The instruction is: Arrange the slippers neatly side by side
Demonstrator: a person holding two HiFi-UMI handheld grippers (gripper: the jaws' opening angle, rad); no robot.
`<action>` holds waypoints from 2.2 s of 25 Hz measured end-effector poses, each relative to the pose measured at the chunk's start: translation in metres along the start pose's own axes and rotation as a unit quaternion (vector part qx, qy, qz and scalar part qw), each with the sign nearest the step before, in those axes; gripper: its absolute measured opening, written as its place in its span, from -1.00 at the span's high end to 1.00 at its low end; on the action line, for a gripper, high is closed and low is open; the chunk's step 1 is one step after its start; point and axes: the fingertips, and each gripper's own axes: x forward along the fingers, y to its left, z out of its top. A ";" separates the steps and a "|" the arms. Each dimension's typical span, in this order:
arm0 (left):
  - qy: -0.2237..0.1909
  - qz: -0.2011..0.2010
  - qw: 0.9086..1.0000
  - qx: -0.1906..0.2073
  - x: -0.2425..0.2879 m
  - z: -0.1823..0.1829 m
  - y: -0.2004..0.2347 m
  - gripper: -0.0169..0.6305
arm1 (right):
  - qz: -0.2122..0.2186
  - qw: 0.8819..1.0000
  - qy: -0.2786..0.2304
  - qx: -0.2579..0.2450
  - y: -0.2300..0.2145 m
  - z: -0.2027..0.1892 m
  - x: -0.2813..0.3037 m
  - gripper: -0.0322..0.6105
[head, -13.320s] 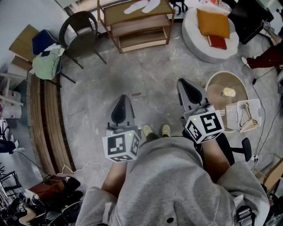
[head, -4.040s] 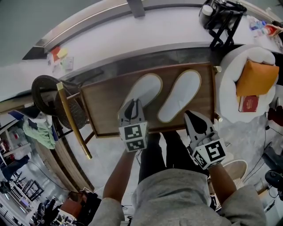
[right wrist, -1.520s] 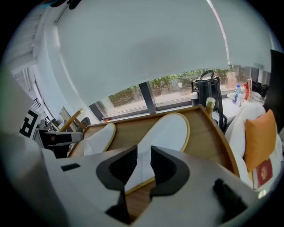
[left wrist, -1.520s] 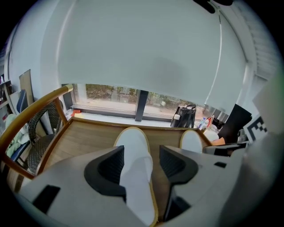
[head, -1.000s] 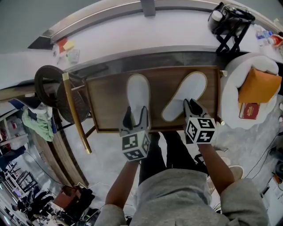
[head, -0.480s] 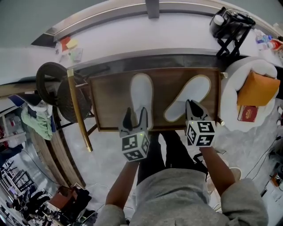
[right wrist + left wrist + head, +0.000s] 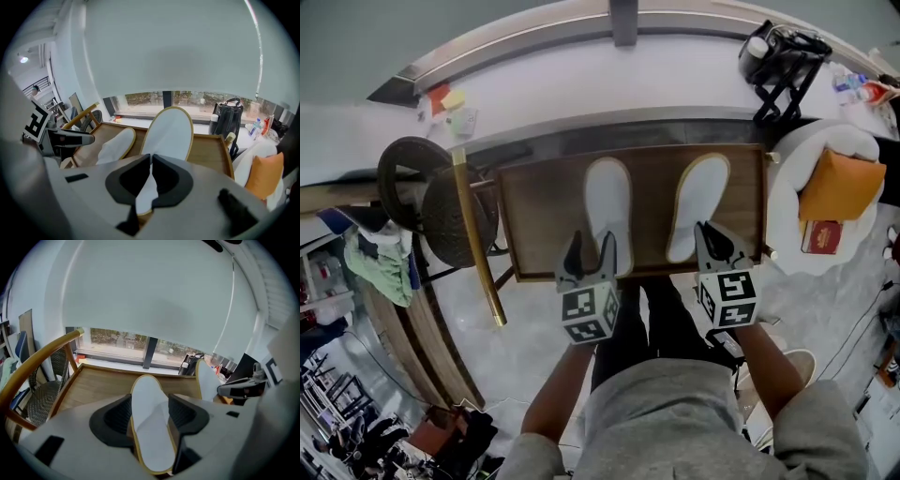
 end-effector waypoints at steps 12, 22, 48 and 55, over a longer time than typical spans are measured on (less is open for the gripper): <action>0.006 -0.040 0.999 0.017 -0.002 -0.007 0.005 0.18 | -0.014 1.000 0.018 -0.022 0.029 -0.006 -0.019 0.79; 0.012 -0.043 0.999 0.015 -0.002 -0.009 0.009 0.17 | 0.009 0.997 0.067 -0.036 0.054 -0.034 0.033 0.79; 0.019 -0.029 0.999 0.009 0.007 -0.005 0.017 0.17 | 0.017 0.996 0.075 -0.046 0.053 -0.025 0.085 0.79; 0.014 -0.032 0.999 0.010 0.001 -0.002 0.017 0.18 | 0.048 0.996 0.058 -0.044 0.059 -0.019 0.074 0.55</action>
